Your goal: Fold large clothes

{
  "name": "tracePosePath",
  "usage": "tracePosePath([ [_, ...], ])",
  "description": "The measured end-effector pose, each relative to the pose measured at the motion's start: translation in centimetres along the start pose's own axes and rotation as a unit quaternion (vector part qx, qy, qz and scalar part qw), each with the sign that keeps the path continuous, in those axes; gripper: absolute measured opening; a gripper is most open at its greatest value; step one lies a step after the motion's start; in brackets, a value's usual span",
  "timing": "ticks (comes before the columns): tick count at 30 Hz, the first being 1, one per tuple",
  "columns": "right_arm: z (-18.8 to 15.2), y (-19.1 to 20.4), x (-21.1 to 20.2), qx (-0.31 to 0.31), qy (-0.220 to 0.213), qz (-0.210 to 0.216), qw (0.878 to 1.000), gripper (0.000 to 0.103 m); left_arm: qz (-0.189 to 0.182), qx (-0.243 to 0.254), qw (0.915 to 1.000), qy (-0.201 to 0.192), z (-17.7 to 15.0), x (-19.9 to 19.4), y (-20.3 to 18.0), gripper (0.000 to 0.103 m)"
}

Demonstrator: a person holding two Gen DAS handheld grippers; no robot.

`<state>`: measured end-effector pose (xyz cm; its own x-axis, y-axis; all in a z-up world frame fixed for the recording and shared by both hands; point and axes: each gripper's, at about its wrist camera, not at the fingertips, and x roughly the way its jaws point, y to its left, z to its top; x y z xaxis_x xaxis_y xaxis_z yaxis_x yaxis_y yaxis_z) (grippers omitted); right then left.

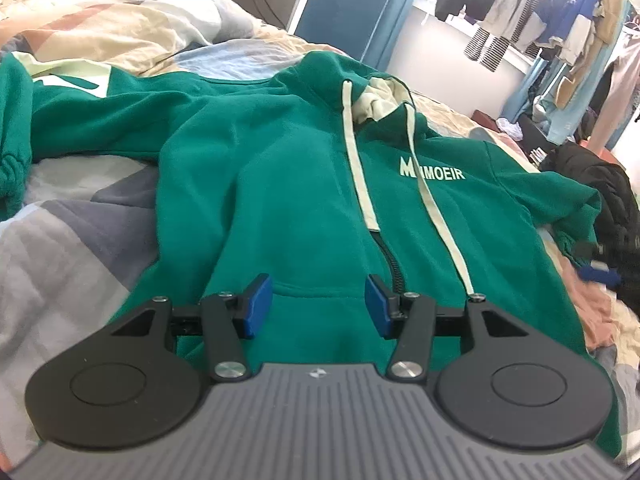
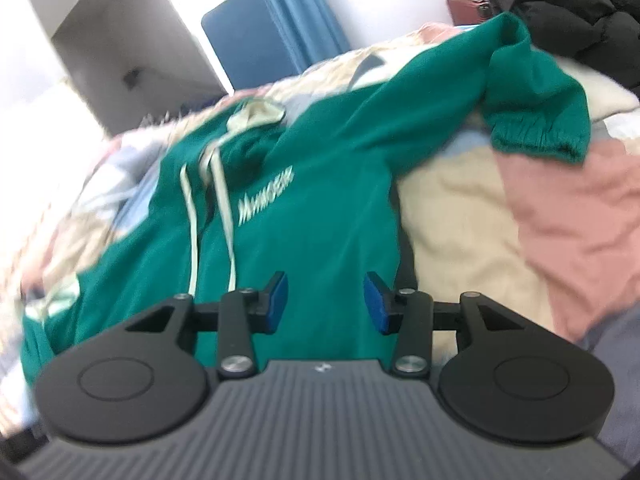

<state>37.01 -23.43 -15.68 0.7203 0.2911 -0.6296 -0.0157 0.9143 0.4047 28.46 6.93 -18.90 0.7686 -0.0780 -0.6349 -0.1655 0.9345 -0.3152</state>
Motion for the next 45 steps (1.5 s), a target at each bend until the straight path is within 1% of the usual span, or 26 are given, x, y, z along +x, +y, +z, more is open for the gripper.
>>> tracePosePath([
  [2, 1.5, -0.8, 0.3, 0.023, -0.007, -0.003, 1.0, 0.046, -0.001, 0.005, 1.0, -0.003, -0.1, 0.2, -0.2, 0.057],
  [5, 3.7, -1.7, 1.2, 0.029, -0.019, -0.014, 0.999, 0.047, -0.006, 0.01, 0.9999, -0.007, 0.0, 0.5, -0.7, 0.057],
  [6, 4.3, -2.2, 1.6, 0.031, -0.025, -0.019, 0.999, 0.058, -0.009, 0.012, 0.9998, -0.009, 0.0, 0.6, -0.7, 0.057],
  [7, 4.8, -2.6, 2.0, 0.036, -0.03, -0.022, 0.999, 0.065, -0.011, 0.016, 0.9998, -0.009, 0.0, 0.7, -0.9, 0.058],
  [8, 5.5, -3.2, 2.7, 0.045, -0.037, -0.028, 0.998, 0.079, -0.012, 0.021, 0.9997, -0.01, 0.0, 0.9, -1.1, 0.058],
  [9, 6.0, -3.9, 3.3, 0.053, -0.043, -0.033, 0.997, 0.085, -0.014, 0.029, 0.9994, -0.011, 0.0, 1.0, -1.3, 0.059],
  [14, 7.6, -7.4, 8.1, 0.099, -0.031, -0.044, 0.994, 0.086, -0.029, 0.041, 0.9987, -0.009, -0.3, 2.1, -1.9, 0.061],
  [17, 8.2, -9.2, 11.4, 0.12, -0.026, -0.03, 0.992, 0.086, -0.026, 0.052, 0.9983, -0.008, -0.3, 3.0, -2.4, 0.062],
  [19, 8.7, -10.0, 13.3, 0.128, -0.035, -0.015, 0.991, 0.086, -0.023, 0.057, 0.9981, -0.007, -0.4, 3.7, -2.6, 0.062],
  [21, 9.3, -10.3, 14.6, 0.121, -0.047, -0.006, 0.992, 0.086, -0.025, 0.056, 0.9981, -0.004, -0.5, 4.4, -2.7, 0.063],
  [23, 10.3, -10.0, 15.3, 0.086, -0.071, -0.007, 0.994, 0.086, -0.031, 0.056, 0.9979, -0.001, -0.5, 5.1, -2.7, 0.064],
  [26, 12.4, -9.6, 15.4, 0.062, -0.112, 0.005, 0.992, 0.086, -0.035, 0.056, 0.9978, 0.001, -0.5, 5.8, -2.9, 0.065],
  [28, 13.7, -9.6, 14.3, 0.056, -0.163, 0.011, 0.985, 0.086, -0.04, 0.056, 0.9976, 0.0, -0.6, 6.2, -2.9, 0.065],
  [31, 16.0, -10.9, 12.9, 0.087, -0.194, 0.036, 0.977, 0.086, -0.045, 0.054, 0.9975, -0.002, -0.6, 6.7, -2.9, 0.065],
  [34, 17.7, -12.4, 11.0, 0.121, -0.225, 0.063, 0.965, 0.086, -0.05, 0.046, 0.9977, -0.004, -0.5, 7.0, -2.7, 0.065],
  [37, 18.4, -13.1, 8.9, 0.123, -0.261, 0.08, 0.954, 0.086, -0.053, 0.04, 0.9977, -0.006, -0.4, 7.1, -2.6, 0.065],
  [39, 18.8, -13.1, 7.7, 0.111, -0.276, 0.092, 0.95, 0.086, -0.054, 0.038, 0.9978, -0.007, -0.4, 7.0, -2.5, 0.065],
  [41, 18.7, -13.4, 6.4, 0.113, -0.282, 0.104, 0.947, 0.086, -0.053, 0.038, 0.9979, -0.008, -0.4, 6.9, -2.5, 0.065],
  [43, 18.6, -13.7, 5.0, 0.118, -0.288, 0.124, 0.942, 0.086, -0.049, 0.04, 0.9979, -0.01, -0.5, 6.7, -2.6, 0.065],
  [45, 18.5, -13.3, 3.6, 0.101, -0.298, 0.144, 0.938, 0.086, -0.045, 0.044, 0.9979, -0.011, -0.8, 6.6, -2.7, 0.065],
])
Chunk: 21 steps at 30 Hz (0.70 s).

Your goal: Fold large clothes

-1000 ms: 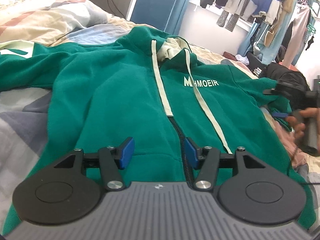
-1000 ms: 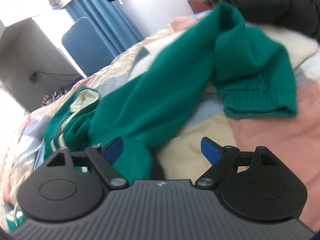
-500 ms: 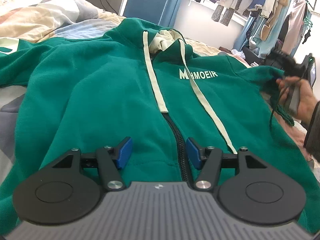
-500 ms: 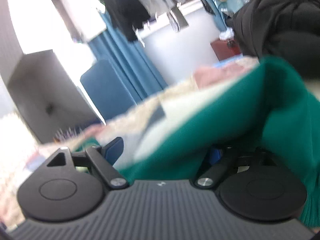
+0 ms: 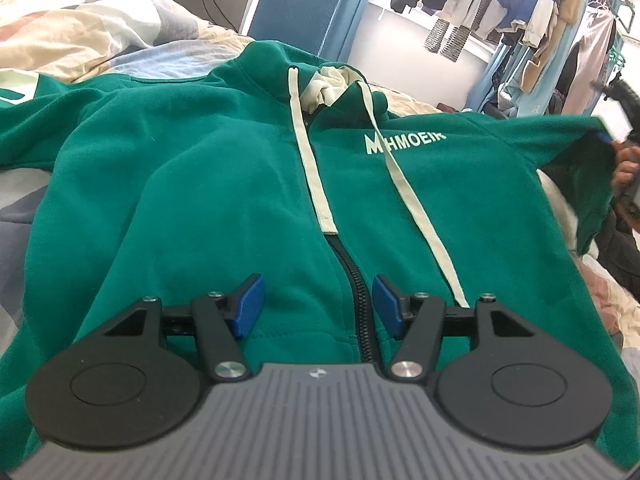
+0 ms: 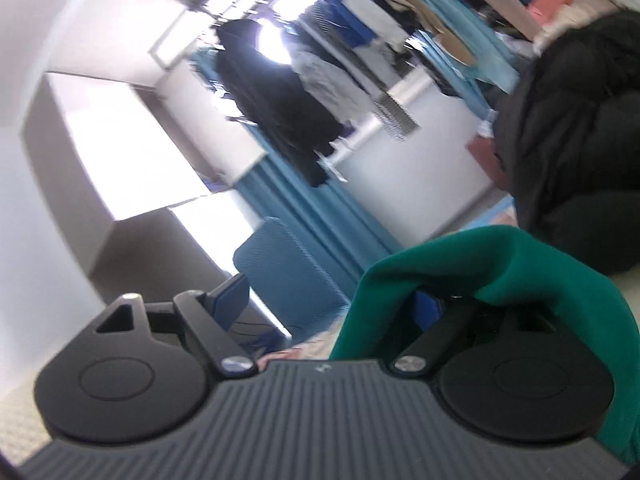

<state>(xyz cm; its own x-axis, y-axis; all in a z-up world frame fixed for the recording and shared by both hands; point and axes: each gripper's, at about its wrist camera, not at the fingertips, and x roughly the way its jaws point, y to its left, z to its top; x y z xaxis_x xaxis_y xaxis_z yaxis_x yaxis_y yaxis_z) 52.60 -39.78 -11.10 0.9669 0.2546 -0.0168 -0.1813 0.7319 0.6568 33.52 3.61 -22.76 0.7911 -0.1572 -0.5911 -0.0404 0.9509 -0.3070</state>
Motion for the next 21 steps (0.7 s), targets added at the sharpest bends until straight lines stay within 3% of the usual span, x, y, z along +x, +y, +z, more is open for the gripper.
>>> tracePosePath([
  [4, -0.6, 0.7, -3.4, -0.021, -0.005, 0.018, 1.0, 0.086, 0.006, 0.007, 1.0, -0.002, -0.2, -0.3, -0.3, 0.065],
  [8, -2.3, -2.6, -5.0, 0.058, 0.0, -0.041, 0.997, 0.086, 0.013, 0.013, 0.9998, -0.004, -0.2, -0.3, -0.5, 0.065],
  [11, -4.0, -6.2, -5.3, 0.132, 0.011, -0.096, 0.987, 0.087, 0.018, 0.013, 0.9997, -0.006, -0.2, -0.3, -0.6, 0.065],
  [16, -7.8, -10.5, -5.4, 0.26, 0.022, -0.129, 0.957, 0.086, 0.024, 0.005, 0.9997, -0.008, -0.1, -0.4, -0.3, 0.065],
  [21, -9.0, -10.3, -3.9, 0.257, 0.027, -0.131, 0.957, 0.087, 0.027, -0.002, 0.9996, -0.009, -0.1, -0.2, -0.1, 0.065],
])
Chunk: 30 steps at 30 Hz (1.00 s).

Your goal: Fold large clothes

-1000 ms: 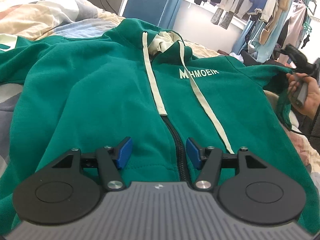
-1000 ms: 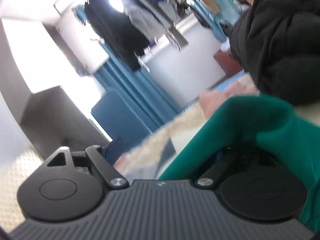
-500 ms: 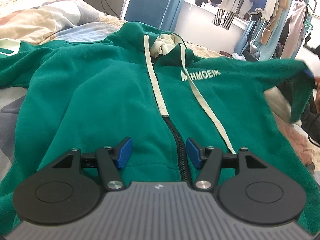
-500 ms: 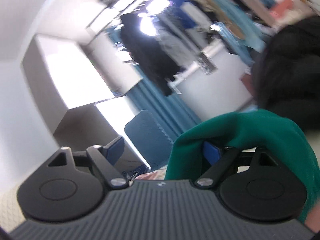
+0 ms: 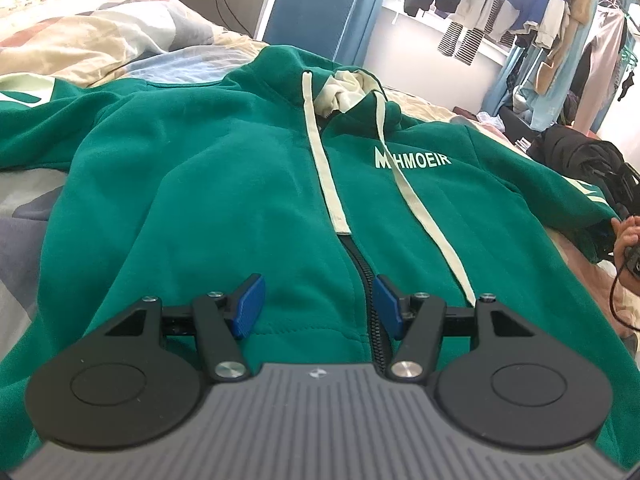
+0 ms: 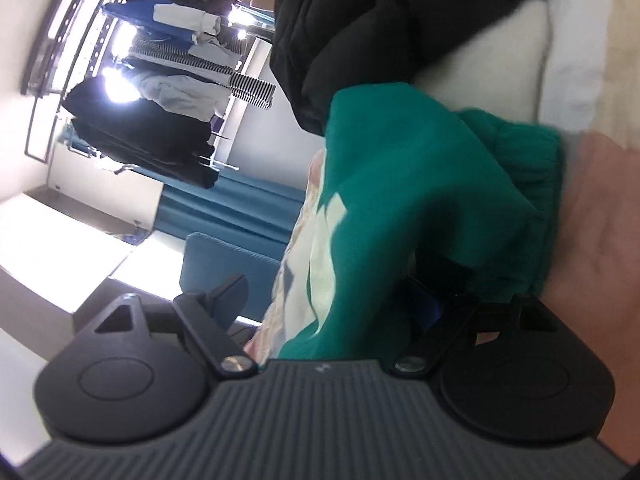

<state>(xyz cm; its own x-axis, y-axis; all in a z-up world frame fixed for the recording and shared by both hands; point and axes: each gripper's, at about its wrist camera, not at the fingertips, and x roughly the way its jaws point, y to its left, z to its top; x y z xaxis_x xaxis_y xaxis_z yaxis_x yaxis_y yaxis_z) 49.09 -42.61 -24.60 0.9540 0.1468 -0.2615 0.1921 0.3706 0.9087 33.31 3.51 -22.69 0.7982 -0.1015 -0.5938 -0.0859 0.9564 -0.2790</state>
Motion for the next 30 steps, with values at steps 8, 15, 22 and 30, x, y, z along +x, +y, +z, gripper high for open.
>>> tracePosePath([
  [8, 4.1, 1.1, 0.8, 0.005, -0.108, -0.06, 0.992, 0.086, 0.0, -0.015, 0.9999, -0.004, 0.1, 0.2, 0.3, 0.065],
  [15, 4.2, 8.0, -0.9, -0.175, -0.128, -0.044, 0.975, 0.06, 0.02, -0.057, 0.9978, -0.025, 1.4, -1.2, 2.3, 0.065],
  [22, 0.3, 17.9, -1.0, -0.338, -0.087, -0.023, 0.937, 0.01, 0.024, -0.078, 0.996, -0.036, 2.2, -3.0, 3.5, 0.065],
  [30, -10.5, 28.3, -4.2, -0.544, -0.055, 0.075, 0.834, 0.009, 0.025, -0.1, 0.992, -0.072, 3.3, -6.0, 5.6, 0.065],
])
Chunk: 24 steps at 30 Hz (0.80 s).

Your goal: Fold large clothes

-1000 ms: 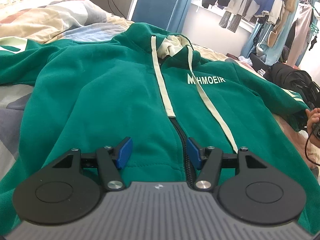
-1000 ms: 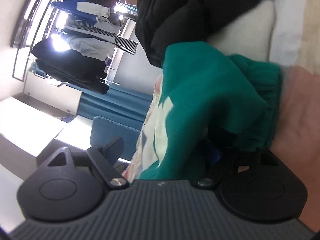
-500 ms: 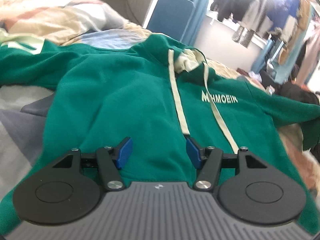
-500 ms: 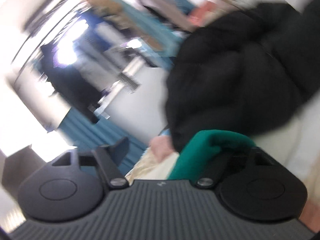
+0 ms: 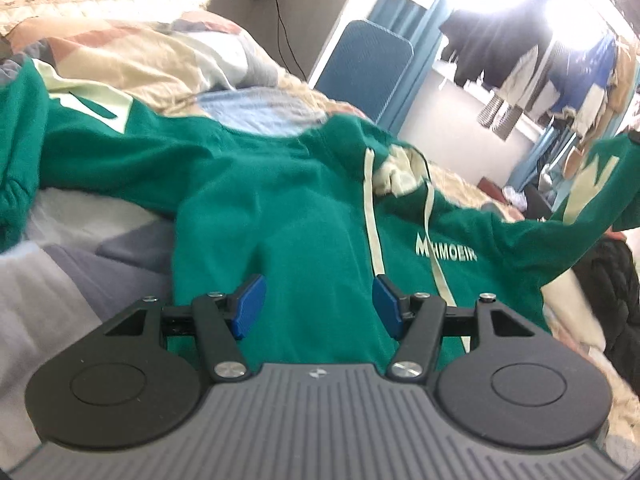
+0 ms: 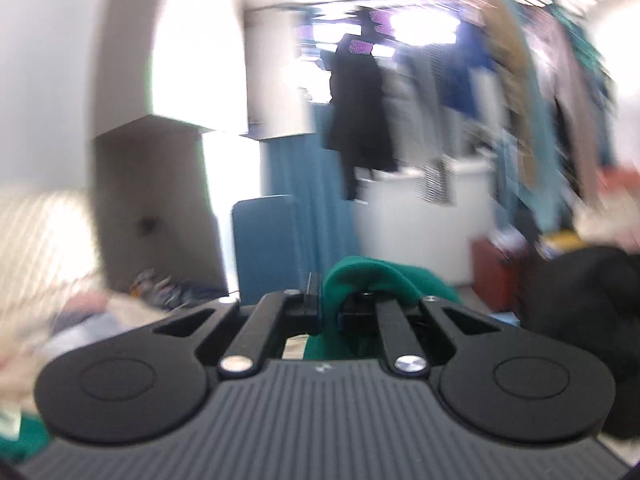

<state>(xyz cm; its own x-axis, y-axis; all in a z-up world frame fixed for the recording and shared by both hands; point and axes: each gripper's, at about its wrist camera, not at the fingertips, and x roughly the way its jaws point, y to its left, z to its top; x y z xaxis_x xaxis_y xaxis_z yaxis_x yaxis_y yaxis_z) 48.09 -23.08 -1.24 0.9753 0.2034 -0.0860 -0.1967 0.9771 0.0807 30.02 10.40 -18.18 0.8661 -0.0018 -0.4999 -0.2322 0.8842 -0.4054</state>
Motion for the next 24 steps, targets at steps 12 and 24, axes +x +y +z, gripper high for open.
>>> tracePosePath([
  [12, -8.8, 20.7, -6.6, -0.203, 0.079, 0.205, 0.954, 0.009, 0.001, -0.07, 0.9966, -0.044, 2.9, -2.6, 4.9, 0.065],
  [24, -22.5, 26.5, -10.0, -0.308, 0.224, 0.282, 0.881, 0.013, 0.006, -0.086, 0.995, -0.05, 3.6, -1.3, 6.4, 0.065],
])
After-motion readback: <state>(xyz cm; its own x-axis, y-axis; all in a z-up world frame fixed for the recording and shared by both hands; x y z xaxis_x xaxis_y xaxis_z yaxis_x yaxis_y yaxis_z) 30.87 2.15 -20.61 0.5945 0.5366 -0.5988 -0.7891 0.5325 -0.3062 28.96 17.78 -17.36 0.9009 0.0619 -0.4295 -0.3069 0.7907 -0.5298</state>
